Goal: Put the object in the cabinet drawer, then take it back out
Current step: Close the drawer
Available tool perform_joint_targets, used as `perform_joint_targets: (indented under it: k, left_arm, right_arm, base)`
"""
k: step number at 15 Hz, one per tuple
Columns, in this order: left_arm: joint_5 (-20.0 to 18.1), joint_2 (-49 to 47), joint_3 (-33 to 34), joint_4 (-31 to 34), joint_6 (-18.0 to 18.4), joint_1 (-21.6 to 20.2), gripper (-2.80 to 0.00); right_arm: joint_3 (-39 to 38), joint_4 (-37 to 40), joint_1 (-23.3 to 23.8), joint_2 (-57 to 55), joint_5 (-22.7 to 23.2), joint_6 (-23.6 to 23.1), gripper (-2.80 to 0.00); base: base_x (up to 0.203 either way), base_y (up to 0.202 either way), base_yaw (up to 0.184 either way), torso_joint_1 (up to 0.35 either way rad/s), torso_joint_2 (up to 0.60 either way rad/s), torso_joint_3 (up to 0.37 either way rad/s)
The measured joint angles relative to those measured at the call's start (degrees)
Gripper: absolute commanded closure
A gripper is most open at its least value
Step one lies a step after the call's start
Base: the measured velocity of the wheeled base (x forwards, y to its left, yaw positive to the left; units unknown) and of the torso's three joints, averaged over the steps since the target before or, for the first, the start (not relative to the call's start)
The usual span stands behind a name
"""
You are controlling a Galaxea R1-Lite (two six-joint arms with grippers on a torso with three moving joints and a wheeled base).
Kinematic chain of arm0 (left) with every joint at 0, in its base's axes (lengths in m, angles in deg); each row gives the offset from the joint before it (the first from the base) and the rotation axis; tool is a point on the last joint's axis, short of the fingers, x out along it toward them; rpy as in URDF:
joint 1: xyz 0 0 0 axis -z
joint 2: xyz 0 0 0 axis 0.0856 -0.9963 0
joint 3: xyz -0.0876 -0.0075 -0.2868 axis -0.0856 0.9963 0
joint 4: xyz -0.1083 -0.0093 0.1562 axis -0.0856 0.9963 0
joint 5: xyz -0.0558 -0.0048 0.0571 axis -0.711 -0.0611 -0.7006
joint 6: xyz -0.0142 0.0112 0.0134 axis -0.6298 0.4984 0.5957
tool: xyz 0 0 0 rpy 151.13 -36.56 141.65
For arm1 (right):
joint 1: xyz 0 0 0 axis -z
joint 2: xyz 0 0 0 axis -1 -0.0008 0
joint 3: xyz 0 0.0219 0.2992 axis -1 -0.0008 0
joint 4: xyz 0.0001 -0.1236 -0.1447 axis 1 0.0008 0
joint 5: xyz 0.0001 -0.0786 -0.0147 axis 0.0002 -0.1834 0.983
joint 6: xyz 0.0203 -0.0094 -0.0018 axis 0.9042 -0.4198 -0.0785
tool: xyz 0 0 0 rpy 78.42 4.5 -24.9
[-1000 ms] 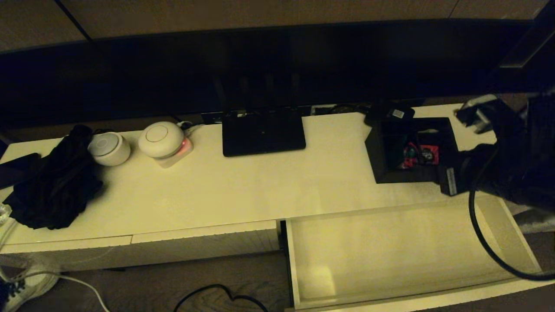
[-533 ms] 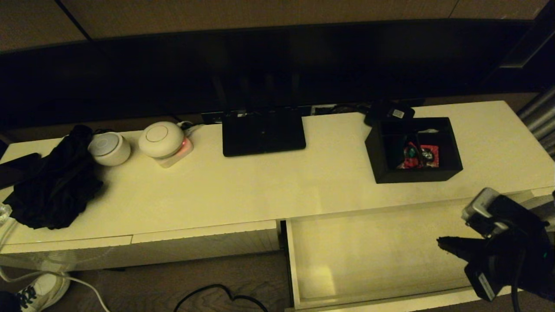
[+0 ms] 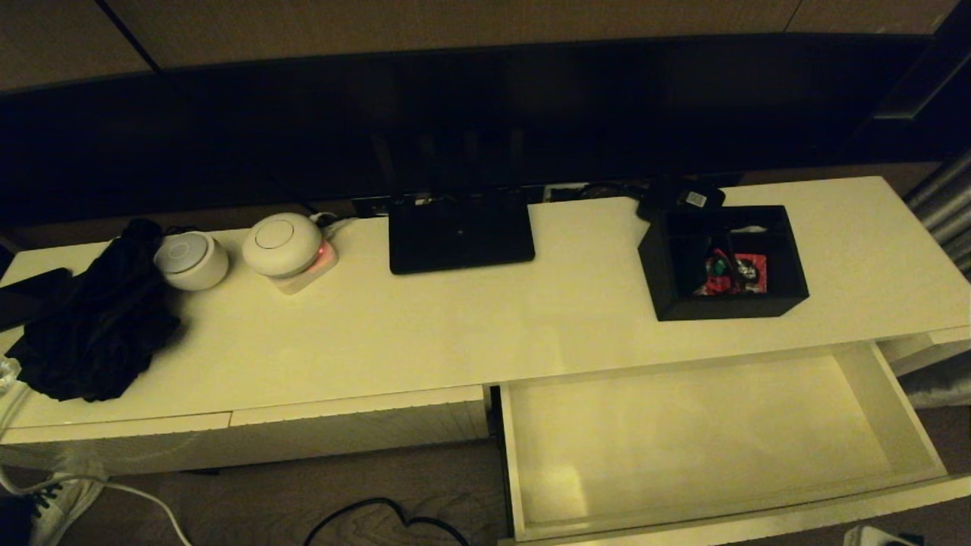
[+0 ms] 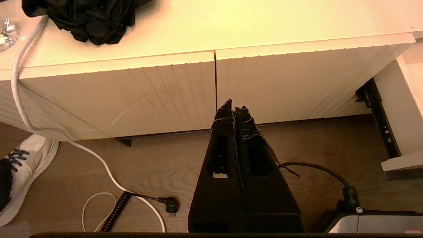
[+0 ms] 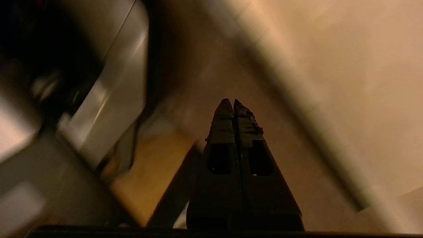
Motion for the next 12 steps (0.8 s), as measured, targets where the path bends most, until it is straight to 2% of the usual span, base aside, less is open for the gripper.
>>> perform_joint_targets:
  k: [3,5,8,12]
  left_arm:
    - [0.01,0.00,0.00,0.00,0.00,0.00,0.00]
    - [-0.01,0.00,0.00,0.00,0.00,0.00,0.00]
    - [0.02,0.00,0.00,0.00,0.00,0.00,0.00]
    - [0.00,0.00,0.00,0.00,0.01,0.00,0.00]
  right_arm:
    - [-0.63,6.21,0.00,0.43,0.75,-3.04,0.00]
    - [-0.83,6.51,0.16,-0.82,1.07,-4.93,0.00]
    - [-0.86,4.56,0.66,-5.34,0.84,-5.19,0.00]
    - [-0.47,-1.77,1.98,-14.22,0.38,-5.34,0.00]
  base:
    - [0.000,0.000,0.000,0.000,0.00,0.000]
    - [0.000,0.000,0.000,0.000,0.00,0.000]
    - [0.000,0.000,0.000,0.000,0.00,0.000]
    - [0.000,0.000,0.000,0.000,0.00,0.000]
